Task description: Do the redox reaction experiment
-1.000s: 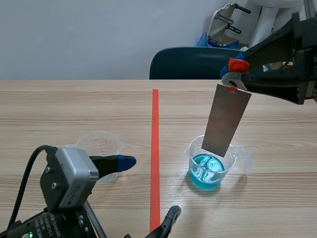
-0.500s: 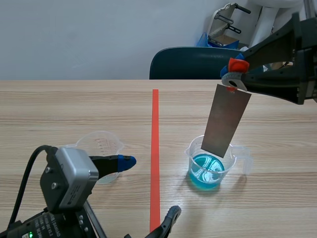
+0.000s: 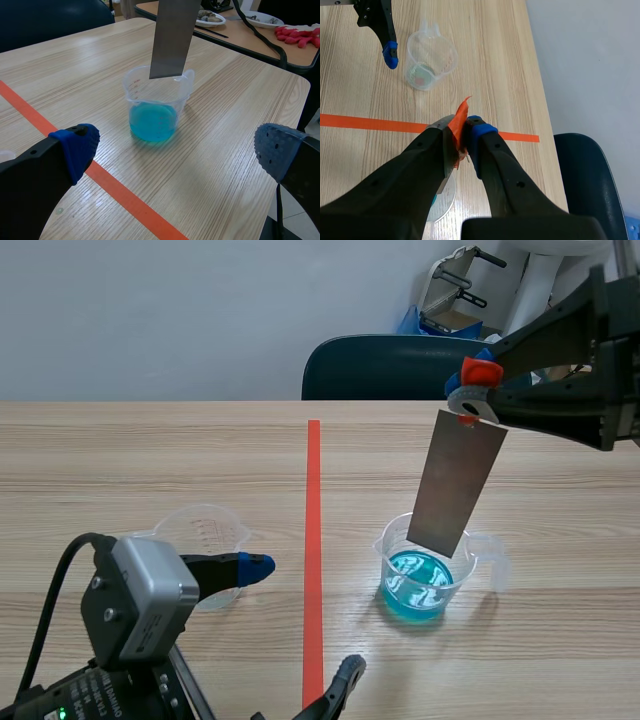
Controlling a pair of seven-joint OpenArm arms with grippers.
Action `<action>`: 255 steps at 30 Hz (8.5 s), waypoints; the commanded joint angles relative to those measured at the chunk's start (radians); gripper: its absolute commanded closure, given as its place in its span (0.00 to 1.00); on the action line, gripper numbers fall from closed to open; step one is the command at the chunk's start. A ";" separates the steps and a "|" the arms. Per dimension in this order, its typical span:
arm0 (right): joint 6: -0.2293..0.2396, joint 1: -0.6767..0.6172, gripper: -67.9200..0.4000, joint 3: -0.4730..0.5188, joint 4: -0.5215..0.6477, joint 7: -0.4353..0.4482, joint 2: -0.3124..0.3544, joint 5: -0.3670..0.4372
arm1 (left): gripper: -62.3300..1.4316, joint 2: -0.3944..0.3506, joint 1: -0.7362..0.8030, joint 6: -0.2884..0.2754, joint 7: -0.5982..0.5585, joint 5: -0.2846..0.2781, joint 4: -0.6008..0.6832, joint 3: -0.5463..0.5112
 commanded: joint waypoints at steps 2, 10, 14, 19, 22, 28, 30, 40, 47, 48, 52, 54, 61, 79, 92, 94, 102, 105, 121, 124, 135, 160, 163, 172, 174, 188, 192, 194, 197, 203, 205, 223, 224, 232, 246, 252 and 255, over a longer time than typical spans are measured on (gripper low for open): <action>0.006 0.011 0.98 0.021 0.008 0.010 0.016 0.015 | 0.00 0.007 0.008 -0.002 -0.010 -0.006 0.007 -0.001; 0.006 0.011 0.98 0.021 0.008 0.010 0.016 0.015 | 0.00 0.007 0.008 -0.002 -0.010 -0.006 0.007 -0.001; 0.006 0.011 0.98 0.021 0.008 0.010 0.016 0.015 | 0.00 0.007 0.008 -0.002 -0.010 -0.006 0.007 -0.001; 0.006 0.011 0.98 0.021 0.008 0.010 0.016 0.015 | 0.00 0.007 0.008 -0.002 -0.010 -0.006 0.007 -0.001; 0.006 0.011 0.98 0.021 0.008 0.010 0.016 0.015 | 0.00 0.007 0.008 -0.002 -0.010 -0.006 0.007 -0.001; 0.006 0.011 0.98 0.021 0.008 0.010 0.016 0.015 | 0.00 0.007 0.008 -0.002 -0.010 -0.006 0.007 -0.001; 0.006 0.011 0.98 0.021 0.008 0.010 0.016 0.015 | 0.00 0.007 0.008 -0.002 -0.010 -0.006 0.007 -0.001; 0.006 0.011 0.98 0.021 0.008 0.010 0.016 0.015 | 0.00 0.007 0.008 -0.002 -0.010 -0.006 0.007 -0.001; 0.006 0.011 0.98 0.021 0.008 0.010 0.016 0.015 | 0.00 0.007 0.008 -0.002 -0.010 -0.006 0.007 -0.001; 0.006 0.011 0.98 0.021 0.008 0.010 0.016 0.015 | 0.00 0.007 0.008 -0.002 -0.010 -0.006 0.007 -0.001; 0.006 0.011 0.98 0.021 0.008 0.010 0.016 0.015 | 0.00 0.008 0.007 -0.002 -0.010 -0.008 0.007 -0.001; 0.006 0.011 0.98 0.021 0.008 0.010 0.016 0.015 | 0.00 0.008 0.007 -0.002 -0.010 -0.008 0.007 -0.001; 0.006 0.011 0.98 0.021 0.008 0.010 0.016 0.015 | 0.04 0.010 -0.027 -0.004 0.020 -0.007 0.003 0.005; 0.006 0.011 0.98 0.021 0.008 0.007 0.016 0.015 | 0.94 0.145 -0.359 -0.002 0.155 -0.015 -0.174 0.168; 0.006 0.011 0.98 0.021 0.008 0.004 0.016 0.015 | 0.94 0.311 -0.496 0.001 0.117 -0.018 -0.428 0.200; 0.006 0.011 0.98 0.021 0.008 0.003 0.016 0.015 | 0.94 0.327 -0.505 0.001 0.115 -0.018 -0.444 0.200; 0.006 0.011 0.98 0.021 0.008 0.003 0.016 0.015 | 0.94 0.340 -0.510 0.005 0.111 -0.018 -0.449 0.200; 0.006 0.011 0.98 0.021 0.008 0.003 0.016 0.015 | 0.94 0.340 -0.510 0.005 0.111 -0.018 -0.449 0.200; 0.006 0.011 0.98 0.021 0.008 0.003 0.016 0.015 | 0.94 0.287 -0.471 0.009 0.094 -0.018 -0.421 0.191; 0.006 0.011 0.98 0.021 0.008 0.003 0.016 0.015 | 0.94 0.253 -0.439 0.018 0.095 -0.018 -0.373 0.179; 0.006 0.011 0.98 0.021 0.008 0.003 0.016 0.015 | 0.94 0.075 -0.193 0.019 0.095 -0.018 -0.129 0.013; 0.006 0.011 0.98 0.021 0.008 0.003 0.016 0.015 | 0.00 -0.073 0.058 0.019 -0.029 -0.006 -0.016 -0.047; 0.006 0.011 0.98 0.021 0.008 0.003 0.016 0.015 | 0.00 -0.073 0.058 0.019 -0.029 -0.006 -0.016 -0.047; 0.006 0.011 0.98 0.021 0.008 0.003 0.016 0.015 | 0.00 -0.073 0.058 0.019 -0.032 -0.006 -0.016 -0.047; 0.006 0.011 0.98 0.021 0.008 0.003 0.016 0.015 | 0.00 -0.073 0.058 0.019 -0.033 -0.006 -0.016 -0.047; 0.006 0.011 0.98 0.021 0.008 0.003 0.016 0.015 | 0.00 -0.073 0.058 0.019 -0.036 -0.006 -0.016 -0.047; 0.006 0.011 0.98 0.021 0.008 0.003 0.016 0.015 | 0.00 -0.073 0.058 0.019 -0.036 -0.006 -0.016 -0.047; 0.006 0.011 0.98 0.021 0.008 0.003 0.016 0.015 | 0.00 -0.073 0.058 0.019 -0.037 -0.006 -0.016 -0.047; 0.006 0.011 0.98 0.021 0.008 0.003 0.016 0.015 | 0.00 -0.073 0.058 0.019 -0.037 -0.006 -0.016 -0.047; 0.006 0.011 0.98 0.021 0.008 0.003 0.016 0.015 | 0.00 -0.073 0.058 0.019 -0.037 -0.006 -0.016 -0.047; 0.006 0.011 0.98 0.021 0.008 0.003 0.016 0.015 | 0.00 -0.073 0.058 0.019 -0.037 -0.006 -0.016 -0.047; 0.006 0.011 0.98 0.021 0.008 0.003 0.016 0.015 | 0.00 -0.073 0.058 0.019 -0.037 -0.006 -0.016 -0.047; 0.006 0.011 0.98 0.021 0.008 0.003 0.016 0.015 | 0.00 -0.073 0.058 0.019 -0.037 -0.006 -0.016 -0.047; 0.006 0.011 0.98 0.021 0.008 0.003 0.016 0.015 | 0.00 -0.073 0.058 0.019 -0.037 -0.006 -0.016 -0.047; 0.006 0.011 0.98 0.021 0.008 0.003 0.016 0.015 | 0.00 -0.073 0.058 0.019 -0.040 -0.005 -0.016 -0.047; 0.006 0.011 0.98 0.021 0.008 0.003 0.016 0.015 | 0.00 -0.073 0.058 0.019 -0.040 -0.005 -0.016 -0.047; 0.006 0.011 0.98 0.021 0.008 0.003 0.016 0.015 | 0.00 -0.073 0.058 0.019 -0.040 -0.005 -0.016 -0.047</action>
